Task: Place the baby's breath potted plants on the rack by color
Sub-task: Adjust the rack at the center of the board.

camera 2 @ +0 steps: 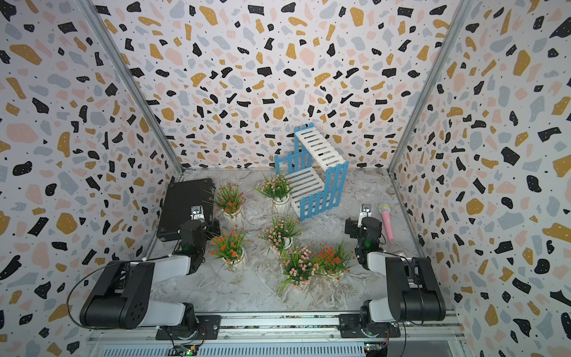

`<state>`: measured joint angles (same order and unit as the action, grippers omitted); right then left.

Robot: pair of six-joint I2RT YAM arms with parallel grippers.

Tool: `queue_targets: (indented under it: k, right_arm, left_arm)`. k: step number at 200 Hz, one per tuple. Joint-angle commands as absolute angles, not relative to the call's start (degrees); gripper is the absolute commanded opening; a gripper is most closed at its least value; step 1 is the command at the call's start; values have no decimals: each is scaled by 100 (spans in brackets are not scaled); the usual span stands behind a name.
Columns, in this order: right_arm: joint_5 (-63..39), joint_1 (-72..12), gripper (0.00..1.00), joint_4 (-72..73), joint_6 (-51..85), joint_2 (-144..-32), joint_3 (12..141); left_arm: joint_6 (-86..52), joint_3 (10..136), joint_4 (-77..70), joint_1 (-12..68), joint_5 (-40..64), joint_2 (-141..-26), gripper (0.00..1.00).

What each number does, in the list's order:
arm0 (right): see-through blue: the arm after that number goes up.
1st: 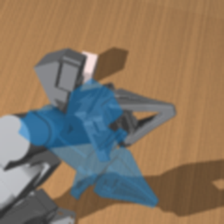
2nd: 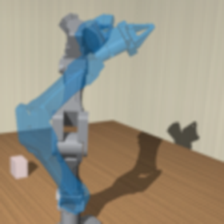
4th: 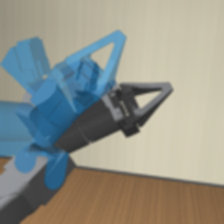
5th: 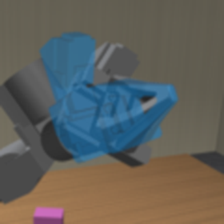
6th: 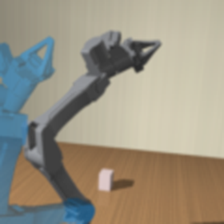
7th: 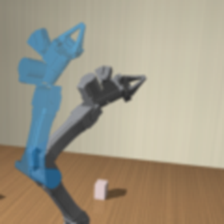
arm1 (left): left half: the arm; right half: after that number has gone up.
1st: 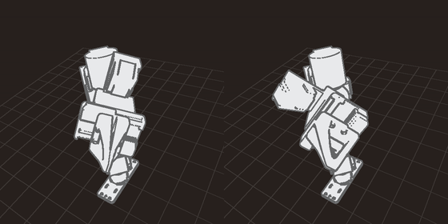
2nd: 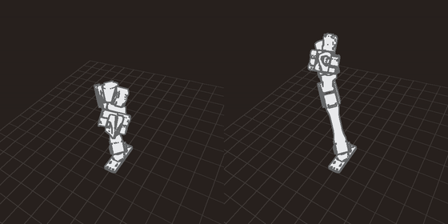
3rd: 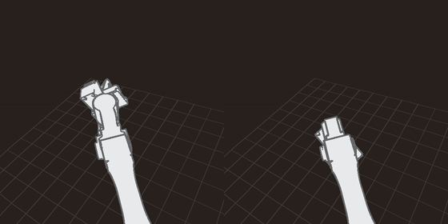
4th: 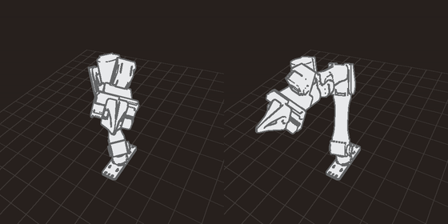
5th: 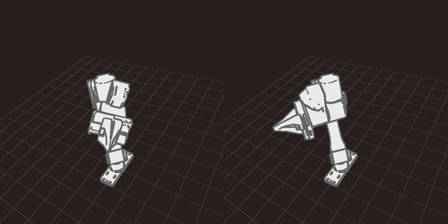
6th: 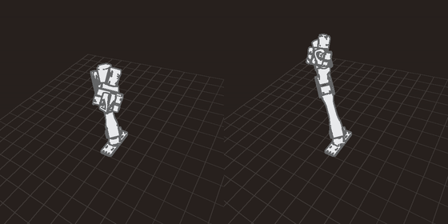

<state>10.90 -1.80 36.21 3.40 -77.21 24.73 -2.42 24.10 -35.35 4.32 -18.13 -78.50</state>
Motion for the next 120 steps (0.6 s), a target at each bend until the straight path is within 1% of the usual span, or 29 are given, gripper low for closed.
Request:
queue_targets:
  k: [1,15,38,52,67,95,120]
  right_arm:
    - [1750,-185,100,2582,628,-6952,2925]
    - [1813,-185,100,1985,894,-6595,3163]
    - [1871,-193,100,938,1405,-6197,3579]
    - [1859,-194,100,387,1804,-5989,3722]
    - [1737,-194,100,119,2112,-5761,3735]
    - [1518,-193,100,-165,2515,-5430,3806]
    - [1156,-186,100,-597,2643,-5361,4038]
  left_arm:
    - [-308,3103,-2349,474,-2016,-7401,100]
    - [-592,3257,-2205,475,-1976,-7063,100]
    - [-644,4039,-1291,529,-1645,-6792,99]
    - [-656,4337,-1059,562,-1271,-6628,99]
    - [-642,4682,-909,677,-577,-6574,99]
    - [43,5484,-602,1477,398,-6886,99]
    - [647,6477,135,2315,1240,-7542,99]
